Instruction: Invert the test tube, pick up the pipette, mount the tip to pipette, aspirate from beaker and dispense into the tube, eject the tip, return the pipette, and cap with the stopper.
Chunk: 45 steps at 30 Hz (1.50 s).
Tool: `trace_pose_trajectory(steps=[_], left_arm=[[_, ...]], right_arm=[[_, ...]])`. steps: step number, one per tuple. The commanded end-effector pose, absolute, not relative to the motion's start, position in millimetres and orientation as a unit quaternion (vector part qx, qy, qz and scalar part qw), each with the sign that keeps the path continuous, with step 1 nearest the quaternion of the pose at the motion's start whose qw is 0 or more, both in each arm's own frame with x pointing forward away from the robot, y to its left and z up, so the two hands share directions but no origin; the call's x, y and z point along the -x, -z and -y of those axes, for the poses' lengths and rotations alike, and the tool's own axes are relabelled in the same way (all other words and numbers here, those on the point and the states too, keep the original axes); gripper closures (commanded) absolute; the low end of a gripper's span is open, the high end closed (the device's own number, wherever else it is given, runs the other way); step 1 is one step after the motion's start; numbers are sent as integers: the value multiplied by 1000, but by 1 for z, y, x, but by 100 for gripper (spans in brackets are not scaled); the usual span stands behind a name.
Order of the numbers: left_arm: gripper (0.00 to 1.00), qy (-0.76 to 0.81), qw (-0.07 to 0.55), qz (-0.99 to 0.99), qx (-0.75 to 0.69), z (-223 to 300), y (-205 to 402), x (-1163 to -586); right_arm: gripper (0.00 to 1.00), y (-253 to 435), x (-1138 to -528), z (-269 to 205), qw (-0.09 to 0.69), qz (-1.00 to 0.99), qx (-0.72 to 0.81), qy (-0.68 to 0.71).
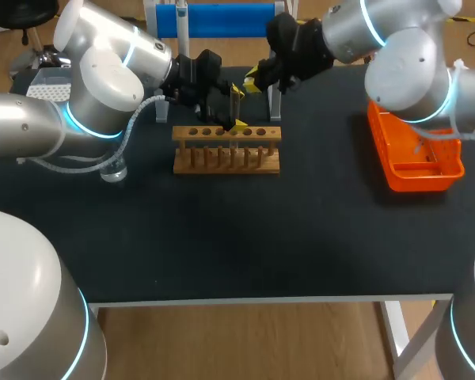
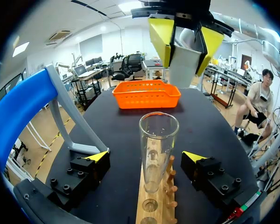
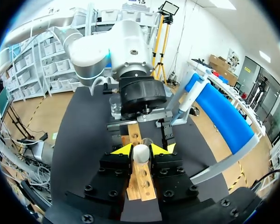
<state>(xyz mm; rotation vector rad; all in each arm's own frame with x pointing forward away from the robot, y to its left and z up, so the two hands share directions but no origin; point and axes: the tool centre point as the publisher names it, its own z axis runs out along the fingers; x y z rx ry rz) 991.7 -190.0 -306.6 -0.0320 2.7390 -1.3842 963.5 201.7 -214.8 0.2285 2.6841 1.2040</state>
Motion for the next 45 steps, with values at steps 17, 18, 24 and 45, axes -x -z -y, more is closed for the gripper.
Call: trace_pose_trajectory(steps=[17,18,24,45], left_arm=[[0,450,36,-892,10,190,306,-991],[0,450,36,-892,10,190,306,-991],[0,450,36,-892,10,190,306,-991],[0,450,36,-892,10,190,306,-991]], right_arm=[[100,217,-982,-224,90,-907,-69,-406],[100,217,-982,-224,89,-907,-69,-406],[100,220,-980,-226,86,-909,-65,-404],[100,230,-976,-226,79,-913,-66,-394]])
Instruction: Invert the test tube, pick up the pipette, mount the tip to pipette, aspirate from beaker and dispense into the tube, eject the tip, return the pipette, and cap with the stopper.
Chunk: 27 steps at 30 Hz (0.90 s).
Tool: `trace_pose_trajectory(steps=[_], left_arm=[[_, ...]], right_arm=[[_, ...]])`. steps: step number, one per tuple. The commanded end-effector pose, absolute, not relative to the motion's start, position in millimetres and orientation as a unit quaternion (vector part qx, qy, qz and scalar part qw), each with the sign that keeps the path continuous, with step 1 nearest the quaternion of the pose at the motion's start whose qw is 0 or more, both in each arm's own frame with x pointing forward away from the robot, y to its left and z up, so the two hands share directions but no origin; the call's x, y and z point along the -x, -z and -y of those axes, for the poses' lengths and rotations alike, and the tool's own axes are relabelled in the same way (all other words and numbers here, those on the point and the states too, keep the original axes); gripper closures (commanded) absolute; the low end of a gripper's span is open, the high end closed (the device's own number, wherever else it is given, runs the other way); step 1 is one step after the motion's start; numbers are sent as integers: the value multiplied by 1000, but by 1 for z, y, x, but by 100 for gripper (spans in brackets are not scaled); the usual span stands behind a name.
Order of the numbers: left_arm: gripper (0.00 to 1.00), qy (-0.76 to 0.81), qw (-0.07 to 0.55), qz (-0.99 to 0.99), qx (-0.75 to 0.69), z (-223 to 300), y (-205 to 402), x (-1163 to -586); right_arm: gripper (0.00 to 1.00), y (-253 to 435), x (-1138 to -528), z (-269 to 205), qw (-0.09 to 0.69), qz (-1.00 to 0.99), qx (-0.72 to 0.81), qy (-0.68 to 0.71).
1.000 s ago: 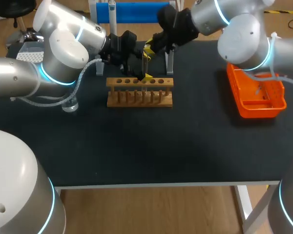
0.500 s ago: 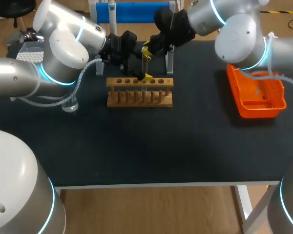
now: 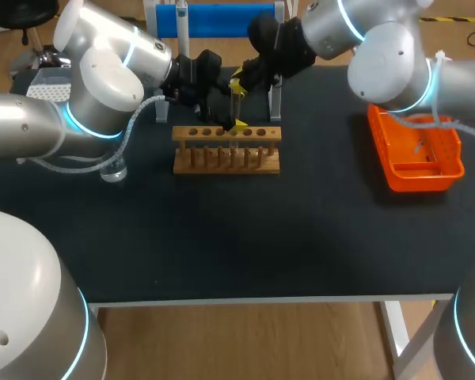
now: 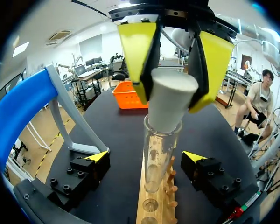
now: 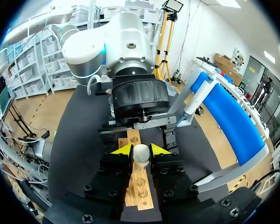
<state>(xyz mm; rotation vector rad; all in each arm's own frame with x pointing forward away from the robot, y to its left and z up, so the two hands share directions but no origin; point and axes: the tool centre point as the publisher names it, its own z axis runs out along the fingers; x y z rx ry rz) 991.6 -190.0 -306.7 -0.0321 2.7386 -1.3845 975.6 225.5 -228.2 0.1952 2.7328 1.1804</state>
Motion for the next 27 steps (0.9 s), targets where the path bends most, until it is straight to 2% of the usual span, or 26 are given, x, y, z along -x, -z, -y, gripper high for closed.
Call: trace_pose_trajectory(steps=[1,27], left_arm=[[0,450,36,-892,10,190,306,-991],[0,450,36,-892,10,190,306,-991]], right_arm=[[100,229,-976,-226,80,-912,-66,-396],[100,225,-976,-226,81,-906,-69,-409]])
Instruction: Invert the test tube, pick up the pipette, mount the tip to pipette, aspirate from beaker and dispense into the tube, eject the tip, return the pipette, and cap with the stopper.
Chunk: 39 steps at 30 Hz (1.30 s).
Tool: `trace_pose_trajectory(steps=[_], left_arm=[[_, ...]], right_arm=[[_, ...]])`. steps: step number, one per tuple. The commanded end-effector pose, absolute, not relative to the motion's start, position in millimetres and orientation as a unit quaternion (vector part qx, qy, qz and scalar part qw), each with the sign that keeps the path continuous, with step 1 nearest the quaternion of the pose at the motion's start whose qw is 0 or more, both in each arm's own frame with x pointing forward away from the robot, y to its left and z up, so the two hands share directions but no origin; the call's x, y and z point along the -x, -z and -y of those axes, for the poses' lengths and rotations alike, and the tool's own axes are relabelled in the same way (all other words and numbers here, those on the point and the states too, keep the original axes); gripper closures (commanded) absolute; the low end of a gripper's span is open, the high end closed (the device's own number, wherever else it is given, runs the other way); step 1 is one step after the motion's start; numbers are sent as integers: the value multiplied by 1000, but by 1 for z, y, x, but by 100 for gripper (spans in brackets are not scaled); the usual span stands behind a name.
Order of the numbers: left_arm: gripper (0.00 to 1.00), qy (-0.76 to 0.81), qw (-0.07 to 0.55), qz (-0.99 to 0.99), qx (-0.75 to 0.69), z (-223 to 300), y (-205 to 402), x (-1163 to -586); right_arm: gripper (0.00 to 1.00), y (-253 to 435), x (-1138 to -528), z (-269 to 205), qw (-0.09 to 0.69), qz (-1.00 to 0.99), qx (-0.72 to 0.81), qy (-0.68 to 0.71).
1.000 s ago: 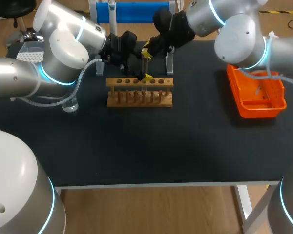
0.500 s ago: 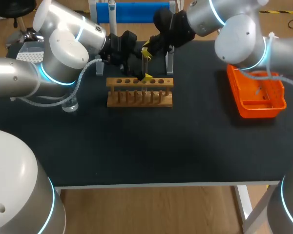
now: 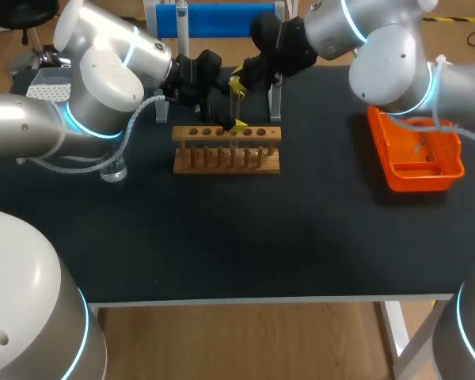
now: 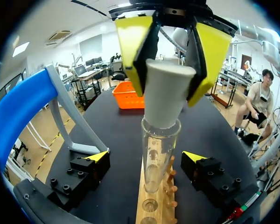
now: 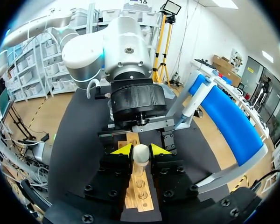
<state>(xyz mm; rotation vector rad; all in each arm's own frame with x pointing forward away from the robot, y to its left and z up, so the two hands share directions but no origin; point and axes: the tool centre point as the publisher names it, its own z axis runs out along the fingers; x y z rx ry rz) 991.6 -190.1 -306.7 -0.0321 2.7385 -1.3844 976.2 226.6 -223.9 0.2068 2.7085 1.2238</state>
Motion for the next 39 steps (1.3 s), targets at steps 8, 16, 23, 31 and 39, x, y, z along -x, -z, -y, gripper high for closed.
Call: trace_pose_trajectory(steps=[8,16,23,31,39], left_arm=[[0,450,36,-892,10,190,306,-991],[0,450,36,-892,10,190,306,-991],[0,450,36,-892,10,190,306,-991],[0,450,36,-892,10,190,306,-991],[0,450,36,-892,10,190,306,-991]], right_arm=[[100,229,-976,-227,79,-908,-67,-405],[100,236,-975,-226,77,-911,-70,-399],[100,240,-974,-225,74,-913,-70,-394],[40,243,-973,-223,71,-914,-75,-391],[0,234,-972,-214,79,-901,-77,-419]])
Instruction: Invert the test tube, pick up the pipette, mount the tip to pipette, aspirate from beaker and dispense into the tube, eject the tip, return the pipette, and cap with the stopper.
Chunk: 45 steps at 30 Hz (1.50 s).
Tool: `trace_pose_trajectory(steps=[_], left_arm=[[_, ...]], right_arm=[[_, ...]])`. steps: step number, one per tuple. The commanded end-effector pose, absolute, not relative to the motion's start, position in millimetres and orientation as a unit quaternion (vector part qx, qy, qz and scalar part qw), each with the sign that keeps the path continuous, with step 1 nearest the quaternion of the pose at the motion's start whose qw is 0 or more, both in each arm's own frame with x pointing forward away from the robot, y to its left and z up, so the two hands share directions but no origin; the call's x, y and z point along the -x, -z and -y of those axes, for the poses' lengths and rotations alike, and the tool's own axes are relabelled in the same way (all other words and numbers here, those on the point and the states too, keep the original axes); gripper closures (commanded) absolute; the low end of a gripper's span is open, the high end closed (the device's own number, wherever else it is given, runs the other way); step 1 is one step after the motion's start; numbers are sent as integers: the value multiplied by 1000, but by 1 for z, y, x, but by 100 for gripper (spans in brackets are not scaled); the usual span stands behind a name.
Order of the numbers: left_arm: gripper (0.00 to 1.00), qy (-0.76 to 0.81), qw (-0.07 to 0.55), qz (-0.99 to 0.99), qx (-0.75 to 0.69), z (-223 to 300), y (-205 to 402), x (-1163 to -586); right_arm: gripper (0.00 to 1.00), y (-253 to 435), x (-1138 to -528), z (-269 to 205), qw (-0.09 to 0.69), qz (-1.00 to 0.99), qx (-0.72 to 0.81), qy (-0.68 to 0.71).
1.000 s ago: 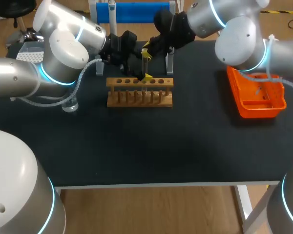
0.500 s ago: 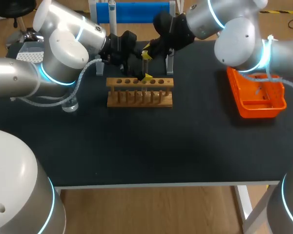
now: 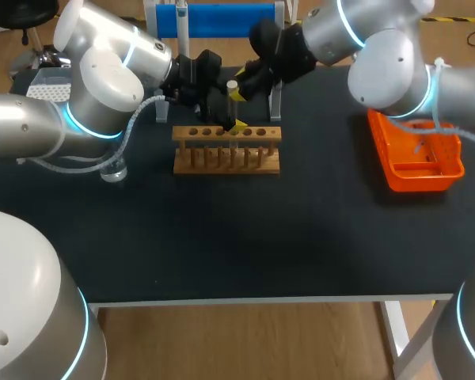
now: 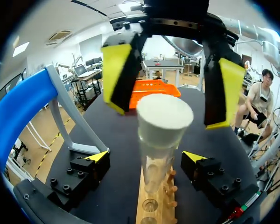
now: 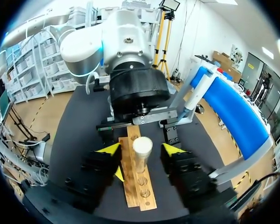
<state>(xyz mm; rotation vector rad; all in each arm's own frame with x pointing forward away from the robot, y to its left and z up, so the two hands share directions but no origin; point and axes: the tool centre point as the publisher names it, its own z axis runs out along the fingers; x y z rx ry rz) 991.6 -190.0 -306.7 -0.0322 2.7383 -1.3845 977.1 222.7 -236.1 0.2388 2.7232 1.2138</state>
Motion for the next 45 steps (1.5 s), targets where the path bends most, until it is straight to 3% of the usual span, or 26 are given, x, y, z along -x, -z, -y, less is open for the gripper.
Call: trace_pose_trajectory(steps=[1,12,13,14,16,17,28,45], left_arm=[[0,450,36,-892,10,190,306,-991],[0,450,36,-892,10,190,306,-991],[0,450,36,-892,10,190,306,-991],[0,450,36,-892,10,190,306,-991],[0,450,36,-892,10,190,306,-991],[0,450,36,-892,10,190,306,-991],[0,450,36,-892,10,190,306,-991],[0,450,36,-892,10,190,306,-991]], right_arm=[[0,233,-972,-213,79,-899,-77,-424],[0,218,-973,-200,78,-855,-65,-509],[9,216,-973,-199,75,-847,-63,-522],[29,214,-972,-199,72,-840,-61,-535],[81,211,-972,-198,66,-826,-56,-557],[100,210,-971,-198,62,-820,-55,-567],[100,201,-969,-201,9,-746,-63,-663],[100,200,-964,-219,23,-705,-9,-709]])
